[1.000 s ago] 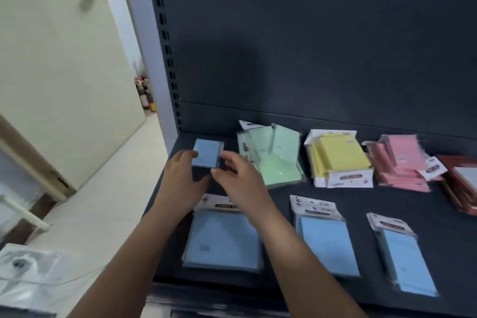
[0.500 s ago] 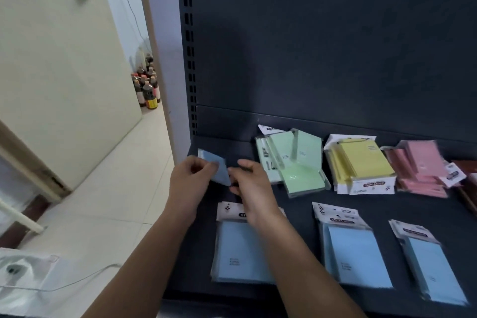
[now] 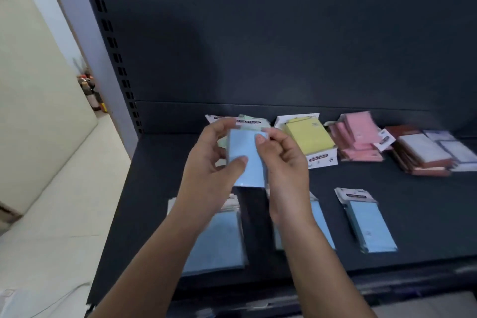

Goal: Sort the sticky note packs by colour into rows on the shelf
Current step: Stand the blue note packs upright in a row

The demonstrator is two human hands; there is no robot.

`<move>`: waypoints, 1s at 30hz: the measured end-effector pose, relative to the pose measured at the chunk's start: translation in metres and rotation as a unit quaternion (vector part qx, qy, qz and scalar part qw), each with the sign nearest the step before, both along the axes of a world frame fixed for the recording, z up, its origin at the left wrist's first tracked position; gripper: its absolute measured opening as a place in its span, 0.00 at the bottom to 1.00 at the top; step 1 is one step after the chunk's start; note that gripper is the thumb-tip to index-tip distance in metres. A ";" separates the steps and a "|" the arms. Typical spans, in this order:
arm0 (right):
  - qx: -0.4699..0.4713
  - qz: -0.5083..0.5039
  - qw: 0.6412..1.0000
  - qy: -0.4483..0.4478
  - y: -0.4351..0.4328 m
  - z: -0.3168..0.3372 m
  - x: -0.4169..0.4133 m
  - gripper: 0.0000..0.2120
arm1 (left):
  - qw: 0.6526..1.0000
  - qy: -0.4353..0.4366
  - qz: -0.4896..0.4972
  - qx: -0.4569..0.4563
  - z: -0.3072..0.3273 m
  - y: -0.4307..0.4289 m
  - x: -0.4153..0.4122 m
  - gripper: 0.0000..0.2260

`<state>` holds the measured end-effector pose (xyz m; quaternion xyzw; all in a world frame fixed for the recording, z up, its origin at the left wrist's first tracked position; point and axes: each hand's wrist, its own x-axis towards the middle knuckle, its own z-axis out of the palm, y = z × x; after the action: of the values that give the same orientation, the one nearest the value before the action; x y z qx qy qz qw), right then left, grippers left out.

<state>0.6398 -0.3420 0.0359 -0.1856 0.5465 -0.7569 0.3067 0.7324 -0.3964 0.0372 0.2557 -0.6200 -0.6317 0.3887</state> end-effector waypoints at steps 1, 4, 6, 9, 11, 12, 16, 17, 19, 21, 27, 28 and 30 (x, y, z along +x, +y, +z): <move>0.006 -0.012 0.999 0.033 0.012 0.001 -0.012 0.07 | 1.000 -0.020 -0.012 -0.010 -0.001 0.008 -0.011 0.22; 0.031 -0.042 0.992 0.119 0.054 -0.001 -0.048 0.11 | 0.994 -0.050 -0.057 -0.080 -0.006 0.035 -0.049 0.24; 0.060 -0.082 0.981 0.168 0.083 -0.004 -0.073 0.11 | 0.984 -0.066 -0.088 -0.137 -0.012 0.058 -0.076 0.22; 0.158 -0.135 0.940 0.272 0.125 -0.016 -0.108 0.11 | 0.965 -0.135 -0.121 -0.189 -0.028 0.093 -0.113 0.26; 0.232 -0.146 0.901 0.337 0.149 -0.027 -0.127 0.10 | 0.950 -0.178 -0.143 -0.212 -0.037 0.114 -0.132 0.26; 0.256 -0.150 0.883 0.362 0.159 -0.033 -0.134 0.09 | 0.939 -0.203 -0.147 -0.234 -0.042 0.122 -0.138 0.27; 0.318 -0.151 0.824 0.443 0.177 -0.061 -0.147 0.08 | 0.875 -0.313 -0.142 -0.339 -0.065 0.139 -0.154 0.26; 0.332 -0.147 0.816 0.450 0.178 -0.068 -0.148 0.09 | 0.856 -0.337 -0.134 -0.367 -0.071 0.140 -0.155 0.25; 0.361 -0.135 0.804 0.453 0.179 -0.078 -0.150 0.10 | 0.823 -0.377 -0.117 -0.409 -0.075 0.143 -0.157 0.27; 0.373 -0.130 0.806 0.441 0.178 -0.081 -0.151 0.10 | 0.816 -0.384 -0.127 -0.414 -0.076 0.144 -0.158 0.35; 0.328 -0.118 0.786 0.511 0.155 -0.061 -0.137 0.11 | 0.813 -0.377 -0.067 -0.438 -0.061 0.118 -0.136 0.23; 0.310 -0.095 0.784 0.529 0.145 -0.055 -0.130 0.11 | 0.807 -0.374 -0.047 -0.454 -0.058 0.108 -0.128 0.22; 0.273 -0.026 0.777 0.566 0.122 -0.045 -0.112 0.12 | 0.794 -0.384 -0.018 -0.471 -0.049 0.086 -0.106 0.22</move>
<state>0.5281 -0.2198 -0.0090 -0.4747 0.8099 -0.3423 -0.0403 0.6264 -0.3101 -0.0116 0.2511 -0.9438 -0.1184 0.1792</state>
